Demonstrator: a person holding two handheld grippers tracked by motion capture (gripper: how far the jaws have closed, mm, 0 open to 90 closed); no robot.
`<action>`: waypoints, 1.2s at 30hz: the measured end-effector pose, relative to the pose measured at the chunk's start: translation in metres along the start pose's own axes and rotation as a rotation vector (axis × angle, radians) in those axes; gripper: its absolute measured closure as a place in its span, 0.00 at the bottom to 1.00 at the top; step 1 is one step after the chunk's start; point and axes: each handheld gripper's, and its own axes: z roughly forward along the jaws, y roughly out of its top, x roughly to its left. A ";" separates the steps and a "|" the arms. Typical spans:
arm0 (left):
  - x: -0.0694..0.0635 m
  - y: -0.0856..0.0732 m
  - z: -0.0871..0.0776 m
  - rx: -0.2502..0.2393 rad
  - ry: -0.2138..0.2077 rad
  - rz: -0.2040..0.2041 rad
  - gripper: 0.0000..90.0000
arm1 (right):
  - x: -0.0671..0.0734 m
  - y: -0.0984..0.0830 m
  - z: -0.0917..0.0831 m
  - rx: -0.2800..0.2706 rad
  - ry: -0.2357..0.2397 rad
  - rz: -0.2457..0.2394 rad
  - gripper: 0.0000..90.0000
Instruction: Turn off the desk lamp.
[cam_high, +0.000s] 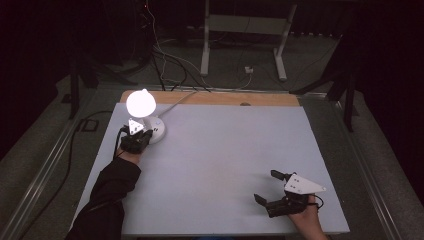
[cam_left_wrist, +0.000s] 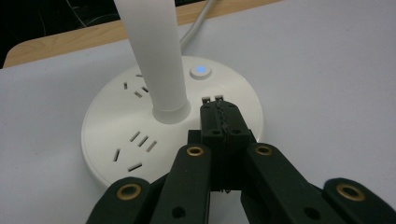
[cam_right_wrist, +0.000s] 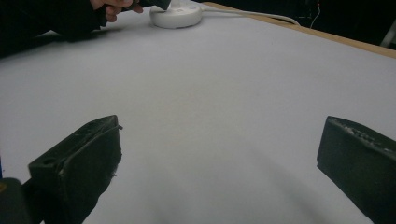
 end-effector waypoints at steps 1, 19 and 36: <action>0.000 -0.001 0.001 -0.002 -0.004 -0.001 1.00 | 0.000 0.000 0.000 -0.001 0.000 0.001 0.00; -0.001 0.004 -0.005 -0.015 -0.020 -0.001 1.00 | 0.000 0.000 -0.001 0.001 0.001 -0.004 0.00; -0.015 0.027 -0.049 -0.070 -0.097 -0.050 0.78 | 0.000 0.001 -0.002 -0.002 0.001 -0.007 0.00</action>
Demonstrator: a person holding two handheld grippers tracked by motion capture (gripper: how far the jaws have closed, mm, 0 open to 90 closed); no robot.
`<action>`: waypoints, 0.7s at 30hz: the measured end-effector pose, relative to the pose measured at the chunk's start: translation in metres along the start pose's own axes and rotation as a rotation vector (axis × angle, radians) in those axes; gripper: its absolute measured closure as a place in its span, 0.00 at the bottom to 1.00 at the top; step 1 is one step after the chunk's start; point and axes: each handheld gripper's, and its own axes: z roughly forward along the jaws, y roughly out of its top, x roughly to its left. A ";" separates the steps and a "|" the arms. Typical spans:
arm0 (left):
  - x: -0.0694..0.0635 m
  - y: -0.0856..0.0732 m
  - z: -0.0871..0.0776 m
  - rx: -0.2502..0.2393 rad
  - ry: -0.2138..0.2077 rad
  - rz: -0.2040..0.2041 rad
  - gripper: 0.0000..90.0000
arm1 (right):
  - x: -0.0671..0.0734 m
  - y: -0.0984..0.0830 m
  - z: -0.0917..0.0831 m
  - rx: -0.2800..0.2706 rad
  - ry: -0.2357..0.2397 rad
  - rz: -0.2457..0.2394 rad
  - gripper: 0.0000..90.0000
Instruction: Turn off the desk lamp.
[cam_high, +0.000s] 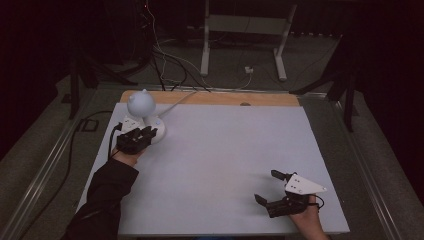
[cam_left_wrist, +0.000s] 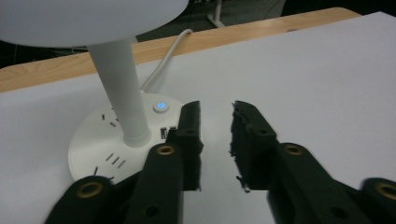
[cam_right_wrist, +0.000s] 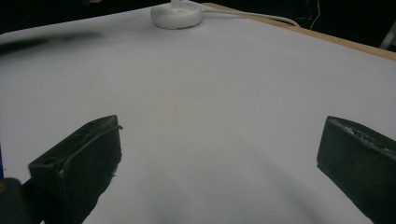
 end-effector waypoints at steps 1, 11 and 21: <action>-0.001 0.001 -0.002 0.001 0.012 0.002 0.73 | 0.000 0.000 0.000 0.000 0.000 0.001 0.00; -0.010 -0.001 -0.013 0.009 -0.031 -0.004 0.40 | 0.000 0.000 0.000 0.001 0.002 0.003 0.00; -0.018 -0.006 -0.027 0.053 -0.158 -0.002 0.02 | 0.000 0.000 0.001 0.004 0.004 0.004 0.00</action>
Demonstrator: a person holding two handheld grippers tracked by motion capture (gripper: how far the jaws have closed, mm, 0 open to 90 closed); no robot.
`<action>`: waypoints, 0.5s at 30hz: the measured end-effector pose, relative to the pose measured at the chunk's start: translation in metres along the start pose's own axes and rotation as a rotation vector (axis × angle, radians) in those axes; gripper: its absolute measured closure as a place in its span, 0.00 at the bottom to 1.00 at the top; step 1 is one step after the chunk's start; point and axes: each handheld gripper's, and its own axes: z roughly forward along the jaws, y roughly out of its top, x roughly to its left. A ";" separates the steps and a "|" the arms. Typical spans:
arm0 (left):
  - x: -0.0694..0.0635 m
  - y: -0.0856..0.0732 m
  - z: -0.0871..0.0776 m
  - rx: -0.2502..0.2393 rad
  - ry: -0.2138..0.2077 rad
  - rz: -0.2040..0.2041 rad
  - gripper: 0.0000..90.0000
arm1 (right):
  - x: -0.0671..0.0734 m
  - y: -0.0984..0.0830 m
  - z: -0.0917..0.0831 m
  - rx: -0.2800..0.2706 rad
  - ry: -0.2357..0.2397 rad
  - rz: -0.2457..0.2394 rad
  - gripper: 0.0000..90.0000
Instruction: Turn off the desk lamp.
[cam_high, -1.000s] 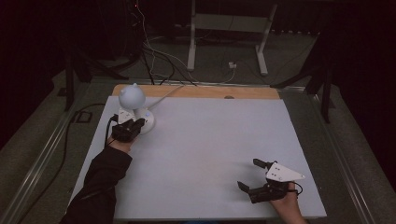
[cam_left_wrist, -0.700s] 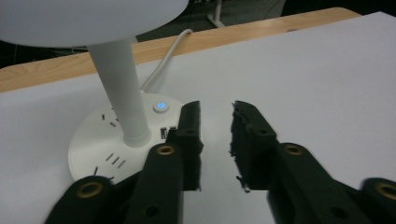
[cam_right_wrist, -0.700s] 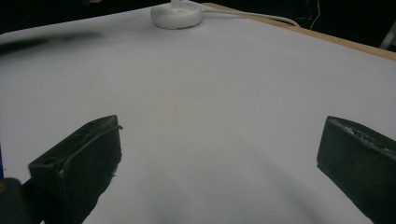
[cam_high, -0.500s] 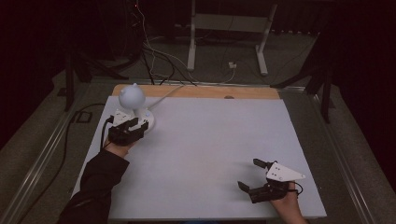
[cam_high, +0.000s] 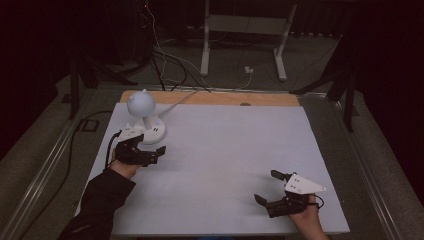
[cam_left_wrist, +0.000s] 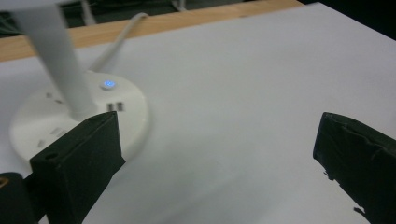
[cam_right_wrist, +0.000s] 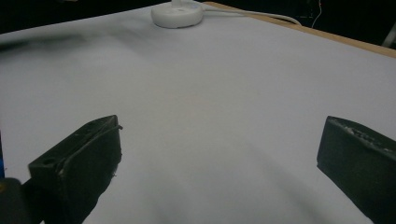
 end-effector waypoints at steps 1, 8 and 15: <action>-0.002 -0.001 -0.001 -0.001 0.000 0.009 0.02 | 0.000 0.000 0.000 0.000 0.000 0.000 0.00; -0.014 -0.014 -0.009 0.008 -0.055 0.048 0.01 | 0.000 0.000 0.000 -0.001 0.002 0.002 0.00; -0.026 -0.027 -0.017 0.033 -0.091 0.079 0.01 | 0.000 0.000 0.001 0.002 -0.001 0.005 0.00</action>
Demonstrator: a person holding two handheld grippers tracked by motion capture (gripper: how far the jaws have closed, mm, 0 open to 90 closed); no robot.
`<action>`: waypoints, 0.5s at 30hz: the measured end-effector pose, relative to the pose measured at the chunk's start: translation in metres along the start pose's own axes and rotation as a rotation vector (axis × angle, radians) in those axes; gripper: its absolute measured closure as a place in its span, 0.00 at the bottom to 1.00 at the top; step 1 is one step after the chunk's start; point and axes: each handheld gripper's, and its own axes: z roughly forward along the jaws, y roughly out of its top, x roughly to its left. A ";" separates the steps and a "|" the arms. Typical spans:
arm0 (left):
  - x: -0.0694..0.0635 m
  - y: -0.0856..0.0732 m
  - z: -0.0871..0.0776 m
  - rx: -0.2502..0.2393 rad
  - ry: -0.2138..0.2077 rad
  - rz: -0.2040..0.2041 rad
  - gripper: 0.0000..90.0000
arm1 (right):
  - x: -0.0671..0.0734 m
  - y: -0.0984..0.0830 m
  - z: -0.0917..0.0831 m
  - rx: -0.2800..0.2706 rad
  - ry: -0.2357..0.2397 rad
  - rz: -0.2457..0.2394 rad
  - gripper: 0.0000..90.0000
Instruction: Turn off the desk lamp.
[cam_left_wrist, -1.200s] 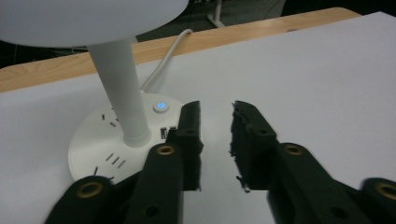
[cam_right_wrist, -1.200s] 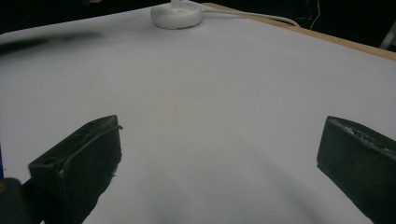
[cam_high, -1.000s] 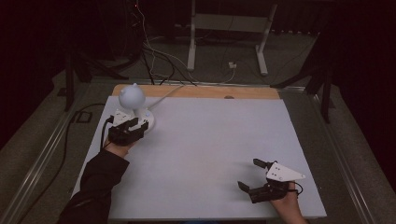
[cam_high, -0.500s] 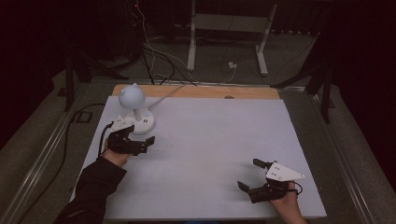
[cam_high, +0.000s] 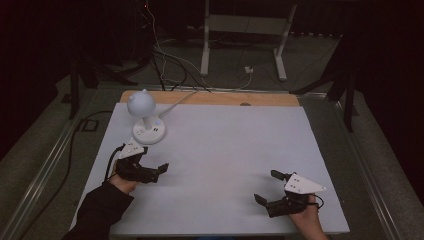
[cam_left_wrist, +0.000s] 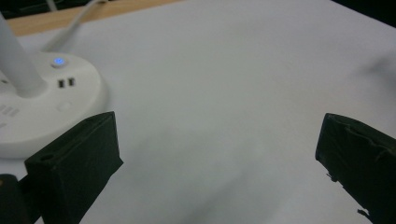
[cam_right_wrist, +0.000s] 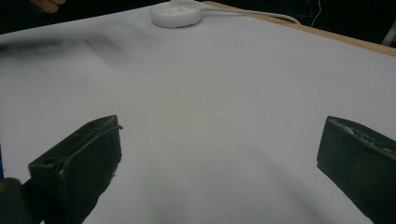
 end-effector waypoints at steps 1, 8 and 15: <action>0.000 0.000 0.000 0.000 0.000 0.000 0.01 | 0.000 0.000 0.000 0.001 0.000 0.000 0.00; -0.011 -0.016 -0.007 0.025 -0.031 0.007 0.01 | 0.000 0.000 0.001 0.003 -0.001 -0.003 0.00; -0.019 -0.029 -0.013 0.033 -0.050 0.013 0.01 | 0.000 0.000 0.001 0.005 -0.002 -0.002 0.00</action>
